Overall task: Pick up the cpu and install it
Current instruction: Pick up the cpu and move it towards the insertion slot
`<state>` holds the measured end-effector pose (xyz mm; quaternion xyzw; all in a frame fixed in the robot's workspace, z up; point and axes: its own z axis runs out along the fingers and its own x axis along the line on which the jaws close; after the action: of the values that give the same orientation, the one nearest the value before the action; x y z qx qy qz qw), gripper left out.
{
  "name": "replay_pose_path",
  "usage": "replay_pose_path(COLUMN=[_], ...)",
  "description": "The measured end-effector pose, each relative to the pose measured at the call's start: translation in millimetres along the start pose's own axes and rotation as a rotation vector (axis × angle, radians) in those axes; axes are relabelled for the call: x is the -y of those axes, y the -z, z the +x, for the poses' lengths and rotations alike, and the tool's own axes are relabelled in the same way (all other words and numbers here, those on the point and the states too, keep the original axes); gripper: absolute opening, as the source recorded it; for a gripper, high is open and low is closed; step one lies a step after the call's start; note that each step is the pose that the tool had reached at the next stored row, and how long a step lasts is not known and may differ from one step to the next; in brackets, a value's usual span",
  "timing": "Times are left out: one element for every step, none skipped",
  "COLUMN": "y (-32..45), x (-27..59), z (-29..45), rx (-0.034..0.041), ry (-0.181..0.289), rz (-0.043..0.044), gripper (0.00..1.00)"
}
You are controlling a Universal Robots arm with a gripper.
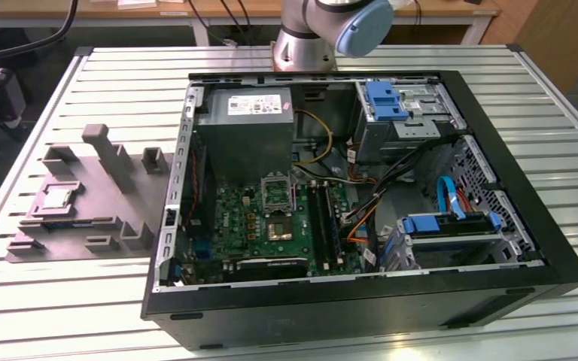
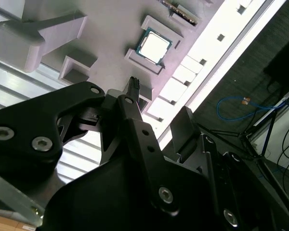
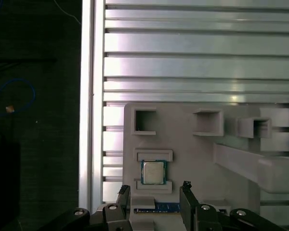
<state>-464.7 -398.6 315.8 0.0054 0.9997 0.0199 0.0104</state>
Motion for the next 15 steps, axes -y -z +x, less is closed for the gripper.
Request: replay_pose_path(y=[-0.8, -1.5, -2.1, -2.6, -3.1, -3.7, -4.1, -4.7, -5.2, -5.7, -6.1, -6.5, -6.9, -7.4, -7.8], x=[0.0, 0.1, 0.1, 0.1, 0.1, 0.1, 0.2, 0.2, 0.2, 0.2, 0.2, 0.2, 0.3, 0.3, 0.3], z=[0.0, 0.0, 0.0, 0.0, 0.1, 0.1, 0.1, 0.1, 0.1, 0.1, 0.1, 0.1, 0.1, 0.1, 0.2], rx=[-0.0001, 0.0000, -0.0001, -0.0002, -0.0001, 0.0000, -0.0001, -0.0001, 0.0000, 0.0000, -0.0001, -0.0001, -0.0001, -0.0001, -0.0001], ry=[0.000, 0.000, 0.000, 0.000, 0.000, 0.000, 0.000, 0.000, 0.000, 0.000, 0.000, 0.000, 0.000, 0.000, 0.000], rz=[0.0005, 0.0006, 0.0008, 0.0008, 0.0008, 0.0008, 0.0009, 0.0009, 0.0009, 0.0010, 0.0011, 0.0012, 0.0012, 0.0014, 0.0015], gripper=[0.53, 0.53, 0.53, 0.53, 0.53, 0.53, 0.53, 0.53, 0.53, 0.53, 0.53, 0.53, 0.53, 0.53, 0.53])
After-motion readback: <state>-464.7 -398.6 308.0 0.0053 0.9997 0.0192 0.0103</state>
